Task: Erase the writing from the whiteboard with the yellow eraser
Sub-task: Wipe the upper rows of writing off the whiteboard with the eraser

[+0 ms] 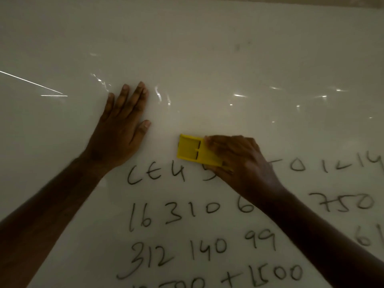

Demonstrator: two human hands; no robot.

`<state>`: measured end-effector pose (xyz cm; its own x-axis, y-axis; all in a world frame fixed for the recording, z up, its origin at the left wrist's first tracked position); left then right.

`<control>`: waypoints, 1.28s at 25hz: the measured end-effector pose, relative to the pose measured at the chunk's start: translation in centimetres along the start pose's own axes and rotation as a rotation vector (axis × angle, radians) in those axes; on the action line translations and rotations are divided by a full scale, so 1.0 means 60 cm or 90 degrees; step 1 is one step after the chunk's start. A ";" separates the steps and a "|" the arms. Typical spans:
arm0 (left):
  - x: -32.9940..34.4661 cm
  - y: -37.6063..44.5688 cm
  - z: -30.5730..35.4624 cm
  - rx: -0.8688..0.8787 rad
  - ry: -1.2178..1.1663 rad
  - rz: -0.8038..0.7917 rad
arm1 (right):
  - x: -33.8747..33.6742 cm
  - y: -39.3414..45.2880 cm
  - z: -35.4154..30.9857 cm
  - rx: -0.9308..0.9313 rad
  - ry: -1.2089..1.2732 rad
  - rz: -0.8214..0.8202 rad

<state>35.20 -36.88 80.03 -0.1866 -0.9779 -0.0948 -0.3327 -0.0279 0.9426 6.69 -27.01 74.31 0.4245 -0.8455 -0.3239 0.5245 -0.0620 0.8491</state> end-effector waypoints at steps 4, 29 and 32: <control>-0.001 -0.046 -0.054 -0.014 0.015 -0.019 | -0.034 -0.024 0.017 0.004 -0.036 -0.015; 0.011 -0.064 -0.057 -0.041 0.020 0.005 | 0.118 0.043 -0.136 -0.003 0.024 -0.031; 0.012 -0.071 -0.057 -0.041 0.018 0.008 | 0.098 0.000 -0.133 -0.047 -0.017 -0.077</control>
<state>39.63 -38.17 77.07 -0.1642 -0.9836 -0.0749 -0.2710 -0.0280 0.9622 15.07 -27.77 69.08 0.3365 -0.8478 -0.4099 0.6236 -0.1255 0.7716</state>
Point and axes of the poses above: each hand's wrist, its own y-axis towards the middle knuckle, its own x-axis out of the palm, z = x × y, the point moved 6 cm from there along y, towards the middle knuckle, and after that the axes turned 12 degrees about y, right-handed, at the moved point
